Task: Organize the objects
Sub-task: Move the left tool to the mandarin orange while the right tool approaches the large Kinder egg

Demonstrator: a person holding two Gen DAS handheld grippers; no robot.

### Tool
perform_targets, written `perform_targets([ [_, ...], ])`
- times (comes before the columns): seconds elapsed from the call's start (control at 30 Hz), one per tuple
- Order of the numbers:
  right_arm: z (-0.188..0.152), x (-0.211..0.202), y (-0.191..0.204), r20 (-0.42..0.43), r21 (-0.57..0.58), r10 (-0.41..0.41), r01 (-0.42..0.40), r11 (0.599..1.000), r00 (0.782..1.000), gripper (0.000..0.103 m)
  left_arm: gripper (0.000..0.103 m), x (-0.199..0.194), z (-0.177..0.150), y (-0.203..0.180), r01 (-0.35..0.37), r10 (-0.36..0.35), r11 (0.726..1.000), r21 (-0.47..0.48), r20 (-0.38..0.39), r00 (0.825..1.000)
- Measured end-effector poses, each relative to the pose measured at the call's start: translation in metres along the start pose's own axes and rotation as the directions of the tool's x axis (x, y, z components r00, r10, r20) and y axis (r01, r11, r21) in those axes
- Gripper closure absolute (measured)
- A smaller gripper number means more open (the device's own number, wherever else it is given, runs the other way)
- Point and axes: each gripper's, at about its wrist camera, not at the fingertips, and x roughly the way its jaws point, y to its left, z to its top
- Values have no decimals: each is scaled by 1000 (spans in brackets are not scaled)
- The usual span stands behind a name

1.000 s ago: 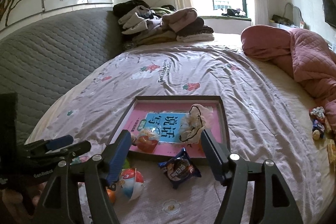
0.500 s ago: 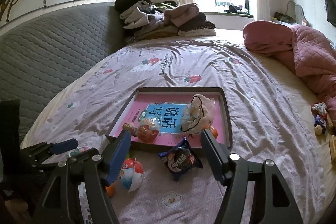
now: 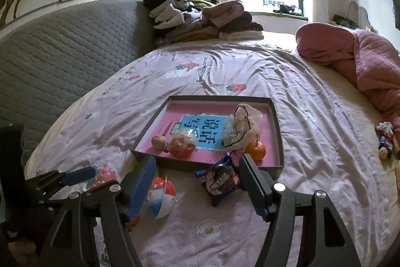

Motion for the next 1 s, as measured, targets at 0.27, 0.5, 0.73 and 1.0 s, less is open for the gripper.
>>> perform_targets([
  [0.27,-14,10,11,-40,-27,19,-20,999,999,34,40,8,-25,1,5,-4,1000,23,-54,999],
  [0.5,-27,20,19,-84,-33,43,-46,998,996,34,40,19,-42,0,0,2,1000,25,-101,995],
  [0.73,-36,26,29,-115,-58,53,-60,997,992,34,40,23,-49,-2,9,-7,1000,22,-123,992],
  [1.0,-42,29,31,-132,-62,61,-70,996,989,34,40,25,-55,1,3,-1,1000,11,-131,991],
])
